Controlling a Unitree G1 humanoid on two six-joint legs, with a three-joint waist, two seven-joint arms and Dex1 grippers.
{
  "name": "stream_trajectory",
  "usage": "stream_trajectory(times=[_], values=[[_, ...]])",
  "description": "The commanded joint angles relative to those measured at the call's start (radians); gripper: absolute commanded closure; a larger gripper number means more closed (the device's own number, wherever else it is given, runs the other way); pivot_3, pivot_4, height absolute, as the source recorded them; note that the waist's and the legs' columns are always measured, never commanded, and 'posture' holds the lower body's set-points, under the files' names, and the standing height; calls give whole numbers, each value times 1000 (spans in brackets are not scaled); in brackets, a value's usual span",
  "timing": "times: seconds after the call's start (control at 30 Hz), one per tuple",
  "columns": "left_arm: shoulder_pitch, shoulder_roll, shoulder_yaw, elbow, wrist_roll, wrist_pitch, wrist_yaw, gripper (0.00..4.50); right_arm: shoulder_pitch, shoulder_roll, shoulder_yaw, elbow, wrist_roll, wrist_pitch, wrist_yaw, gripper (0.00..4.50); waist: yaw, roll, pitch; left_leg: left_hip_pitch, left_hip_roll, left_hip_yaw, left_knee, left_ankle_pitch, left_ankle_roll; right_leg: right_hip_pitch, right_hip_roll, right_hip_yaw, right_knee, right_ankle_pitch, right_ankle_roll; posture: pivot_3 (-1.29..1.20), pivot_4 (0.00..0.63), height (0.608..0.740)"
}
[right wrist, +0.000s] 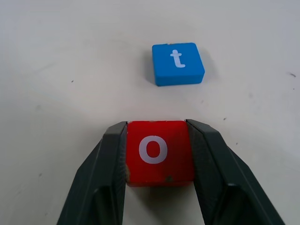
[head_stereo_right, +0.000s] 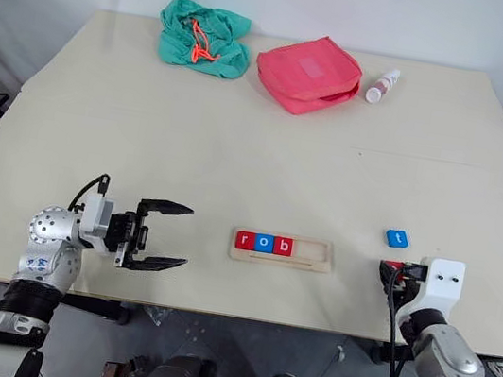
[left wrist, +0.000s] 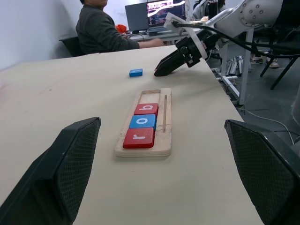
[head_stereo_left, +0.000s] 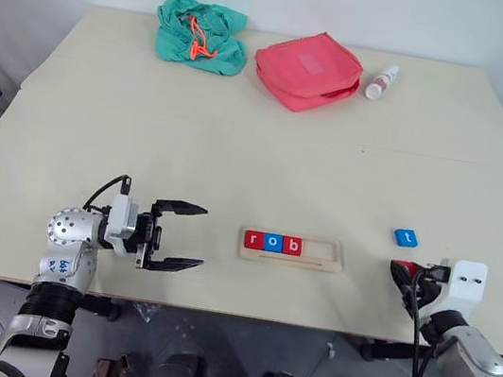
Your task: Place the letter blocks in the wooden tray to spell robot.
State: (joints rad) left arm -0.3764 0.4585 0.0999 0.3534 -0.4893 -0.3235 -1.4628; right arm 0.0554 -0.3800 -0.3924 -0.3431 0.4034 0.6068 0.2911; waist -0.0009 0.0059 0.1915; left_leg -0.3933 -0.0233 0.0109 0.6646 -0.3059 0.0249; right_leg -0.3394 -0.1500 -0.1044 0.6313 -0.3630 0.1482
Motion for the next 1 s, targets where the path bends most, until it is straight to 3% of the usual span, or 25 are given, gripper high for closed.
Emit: stream_trajectory(times=[0.03, 0.2, 0.33, 0.63, 0.77, 1.0], values=[[22, 3, 9, -51, -19, 5, 14, 0, -1, -9, 2, -12, 2, -29, 12, 1736, 0, 0, 0, 0, 0, 0, 0, 0, 0, 0, 0, 0, 0, 0, 0, 0, 150, 740], [37, -2, 6, -65, -19, 9, 26, 0, 12, -30, -24, -34, 21, -14, 29, 10, 1, 0, 0, 0, 0, 0, 0, 0, 0, 0, 0, 0, 0, 0, 0, 0, 150, 740], [46, -3, 4, -77, -20, 11, 32, 0, 51, -93, -60, -86, 64, 17, 91, 10, 3, 0, 0, 0, 0, 0, 0, 0, 0, 0, 0, 0, 0, 0, 0, 0, 150, 740], [56, -14, 3, -86, -19, 2, 38, 0, 127, -441, -98, -38, 103, -19, 456, 10, 4, 0, 0, 1, 1, 1, -1, 0, 0, 2, 0, 0, -4, 0, 0, 0, 150, 740], [69, -19, 3, -96, -17, -2, 45, 0, 72, -620, -35, 110, 40, -139, 666, 10, 3, 0, 0, 2, 1, 3, 0, 0, 1, 4, 0, 0, -5, 0, 0, 0, 150, 740], [109, -19, 4, -133, -18, -4, 61, 0, -161, -779, 195, 425, -111, -432, 969, 10, 1, 0, 0, 4, 1, 2, 1, -1, 1, 9, 0, -2, -9, 0, 0, 0, 150, 740]])
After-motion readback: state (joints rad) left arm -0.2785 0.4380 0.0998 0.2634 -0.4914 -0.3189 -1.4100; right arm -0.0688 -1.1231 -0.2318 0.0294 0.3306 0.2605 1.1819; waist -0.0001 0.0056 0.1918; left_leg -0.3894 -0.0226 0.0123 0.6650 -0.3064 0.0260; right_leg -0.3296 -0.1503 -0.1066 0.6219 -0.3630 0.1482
